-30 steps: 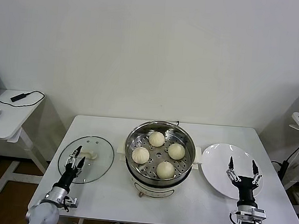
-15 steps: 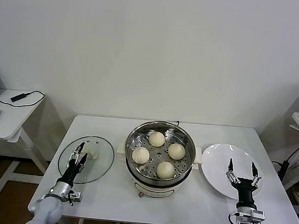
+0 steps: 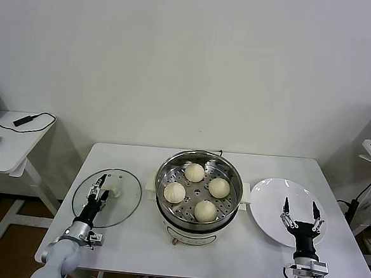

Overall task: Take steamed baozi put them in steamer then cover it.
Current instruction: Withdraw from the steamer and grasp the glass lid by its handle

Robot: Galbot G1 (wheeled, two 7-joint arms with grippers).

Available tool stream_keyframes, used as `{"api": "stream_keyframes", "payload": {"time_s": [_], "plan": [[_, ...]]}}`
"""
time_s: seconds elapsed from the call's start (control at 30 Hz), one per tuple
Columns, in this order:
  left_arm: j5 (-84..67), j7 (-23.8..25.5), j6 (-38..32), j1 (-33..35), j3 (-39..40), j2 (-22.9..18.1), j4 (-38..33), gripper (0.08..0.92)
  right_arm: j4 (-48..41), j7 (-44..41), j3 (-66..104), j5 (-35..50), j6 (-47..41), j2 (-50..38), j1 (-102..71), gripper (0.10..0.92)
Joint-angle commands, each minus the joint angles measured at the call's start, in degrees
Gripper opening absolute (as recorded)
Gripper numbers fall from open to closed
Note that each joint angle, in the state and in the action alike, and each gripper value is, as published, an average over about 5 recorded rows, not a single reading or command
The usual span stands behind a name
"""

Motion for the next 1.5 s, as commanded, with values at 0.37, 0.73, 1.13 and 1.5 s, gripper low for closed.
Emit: {"api": "stream_keyframes", "payload": {"time_s": [0.37,0.73,1.13,1.5], "plan": [[-0.03,0.25,0.06,-1.86,0.52,-0.38,1.99,0.823,-0.49,0.04,0.07,-0.73,0.22,0.32,0.24,0.823],[0.04,0.38,-0.25,-3.23,0.56,-0.45,5.02,0.675,-0.79,0.06,0.09,-1.27,0.41,0.57,0.28,0.823],[-0.84,1.5,-0.81,-3.48,0.58,-0.47,6.23,0.328,-0.62,0.12,0.1,-1.42,0.51,0.44,0.37,0.823],[-7.37,2.53,-0.72,-0.36,-1.28,1.29,-2.93,0.191,-0.83,0.1,-0.26,-2.07,0.97,0.82,0.51,0.823]]}}
